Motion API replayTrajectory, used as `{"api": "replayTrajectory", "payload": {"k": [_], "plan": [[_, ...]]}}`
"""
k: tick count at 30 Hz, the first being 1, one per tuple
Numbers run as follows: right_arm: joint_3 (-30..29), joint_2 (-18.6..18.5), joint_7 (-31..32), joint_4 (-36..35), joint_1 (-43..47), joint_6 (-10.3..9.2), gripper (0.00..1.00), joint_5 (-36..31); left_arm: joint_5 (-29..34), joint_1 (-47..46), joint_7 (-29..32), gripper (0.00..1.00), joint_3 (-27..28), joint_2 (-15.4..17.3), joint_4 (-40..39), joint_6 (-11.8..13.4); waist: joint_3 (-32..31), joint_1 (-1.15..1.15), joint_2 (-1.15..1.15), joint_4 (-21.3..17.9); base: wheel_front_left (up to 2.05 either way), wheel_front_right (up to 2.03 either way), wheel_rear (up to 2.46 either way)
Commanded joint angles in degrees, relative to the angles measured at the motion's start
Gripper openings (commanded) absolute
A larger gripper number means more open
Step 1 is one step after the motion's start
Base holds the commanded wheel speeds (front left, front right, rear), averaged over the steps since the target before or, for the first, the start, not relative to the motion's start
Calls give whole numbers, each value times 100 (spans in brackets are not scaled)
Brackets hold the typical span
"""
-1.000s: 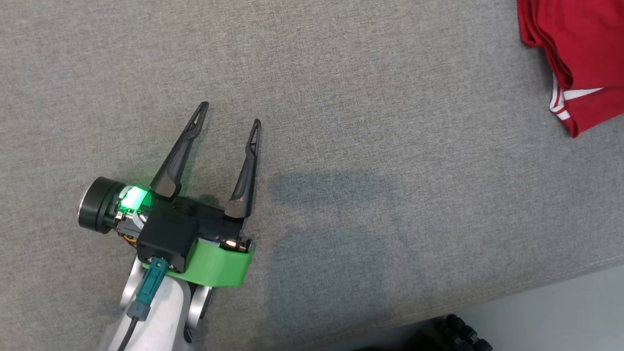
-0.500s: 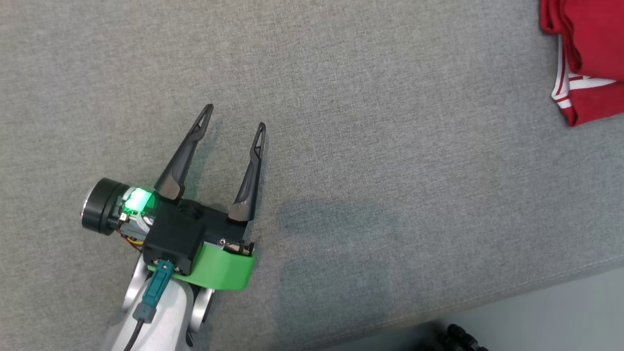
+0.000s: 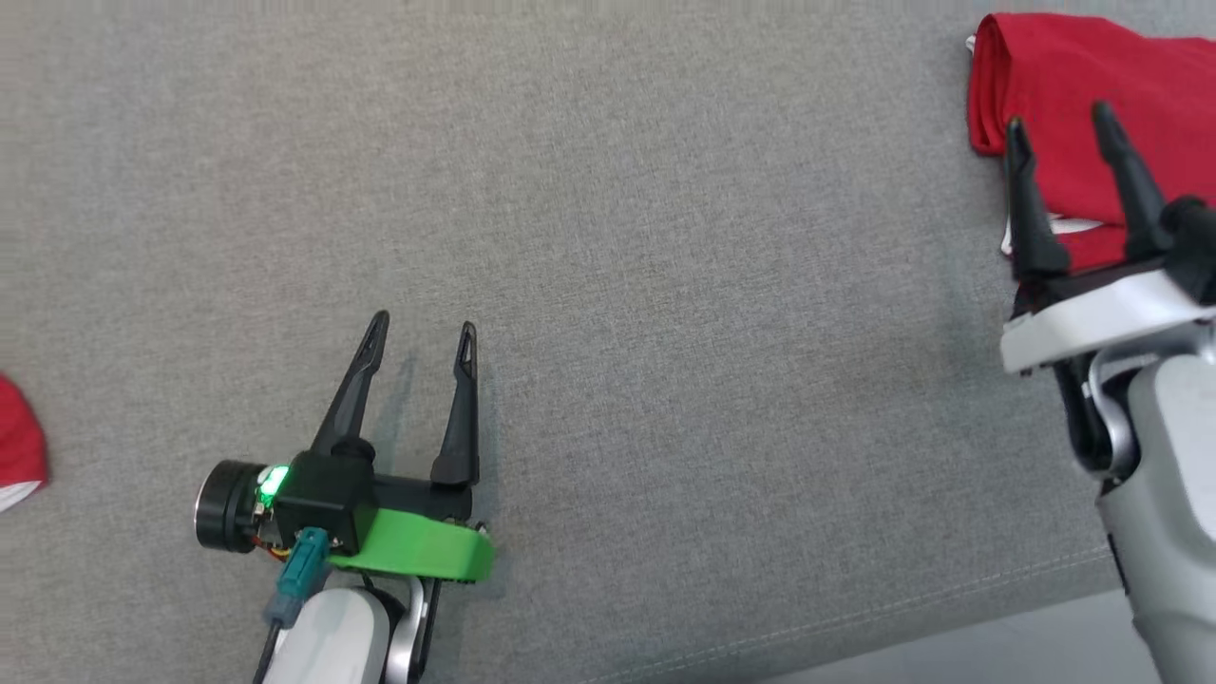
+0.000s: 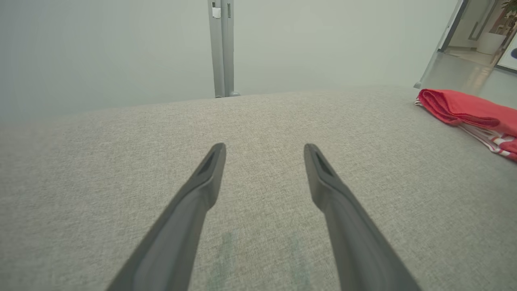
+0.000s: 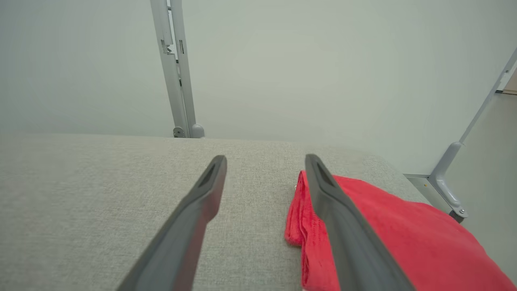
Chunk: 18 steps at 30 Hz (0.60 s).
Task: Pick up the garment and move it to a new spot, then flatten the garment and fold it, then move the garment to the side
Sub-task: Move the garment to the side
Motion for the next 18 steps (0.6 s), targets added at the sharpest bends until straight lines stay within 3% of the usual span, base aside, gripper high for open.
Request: {"api": "replayTrajectory", "payload": {"k": [1, 9, 18], "plan": [[18, 77, -17, -128, 264, -8, 100, 28, -106, 101, -40, 100, 55, -45, 101, 45, -608, 0, 0, 209, 0, 0, 0], [113, 539, -17, -994, 1414, -8, 100, -266, -556, 407, -100, 100, 435, -191, 614, 186, -1414, 0, 0, 436, 0, 0, 0], [-31, 826, -16, -1907, 2416, -8, 100, -658, -485, 925, -104, 100, 582, -248, 593, 223, -2066, 0, 0, 674, 0, 0, 0]]}}
